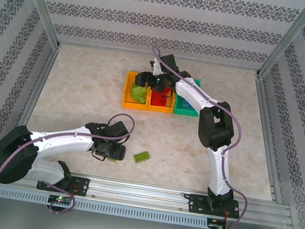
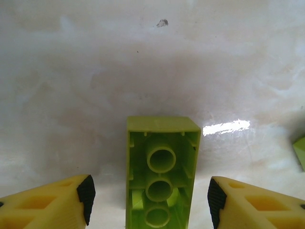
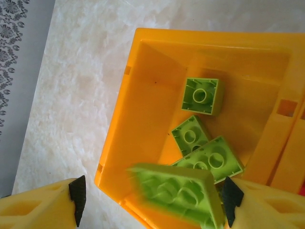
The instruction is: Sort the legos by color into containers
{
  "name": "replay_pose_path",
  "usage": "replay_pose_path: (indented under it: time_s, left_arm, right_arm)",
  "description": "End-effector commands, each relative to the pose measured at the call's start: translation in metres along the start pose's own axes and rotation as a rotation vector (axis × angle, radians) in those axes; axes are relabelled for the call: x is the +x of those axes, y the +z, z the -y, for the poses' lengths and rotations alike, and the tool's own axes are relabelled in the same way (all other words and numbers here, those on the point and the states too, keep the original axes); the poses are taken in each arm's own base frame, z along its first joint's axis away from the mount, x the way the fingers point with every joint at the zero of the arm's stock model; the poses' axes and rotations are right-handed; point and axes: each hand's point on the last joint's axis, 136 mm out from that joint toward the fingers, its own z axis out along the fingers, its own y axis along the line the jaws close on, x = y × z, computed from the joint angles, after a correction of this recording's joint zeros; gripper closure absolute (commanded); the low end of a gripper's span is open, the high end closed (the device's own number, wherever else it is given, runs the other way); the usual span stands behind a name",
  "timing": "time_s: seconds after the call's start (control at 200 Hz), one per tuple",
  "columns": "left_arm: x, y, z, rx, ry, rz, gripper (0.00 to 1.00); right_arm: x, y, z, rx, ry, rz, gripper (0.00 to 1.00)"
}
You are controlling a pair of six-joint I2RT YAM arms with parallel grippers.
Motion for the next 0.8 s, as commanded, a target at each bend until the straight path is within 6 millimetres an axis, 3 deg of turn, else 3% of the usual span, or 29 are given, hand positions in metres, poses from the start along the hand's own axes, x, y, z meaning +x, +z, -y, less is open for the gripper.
replay_pose_path:
  time_s: [0.0, 0.26, 0.56, 0.719, 0.794]
  left_arm:
    - [-0.005, 0.001, 0.006, 0.001, -0.014, 0.022, 0.35]
    - [-0.007, 0.005, 0.008, 0.004, -0.03, 0.025, 0.47]
    - [-0.004, 0.01, 0.005, -0.006, -0.04, 0.016, 0.66]
    - [-0.015, -0.003, 0.002, -0.043, -0.042, 0.06, 0.73]
    - [-0.024, -0.015, 0.0, -0.067, -0.033, 0.089, 0.74]
  right_arm:
    - [-0.001, 0.002, -0.005, -0.011, 0.003, -0.01, 0.2]
    - [-0.007, -0.009, -0.014, -0.026, -0.003, 0.018, 0.18]
    - [-0.022, -0.048, -0.034, -0.046, -0.037, 0.094, 0.17]
    - [-0.01, -0.074, -0.036, -0.013, -0.076, 0.114, 0.17]
    - [0.006, -0.083, -0.031, 0.011, -0.1, 0.109, 0.17]
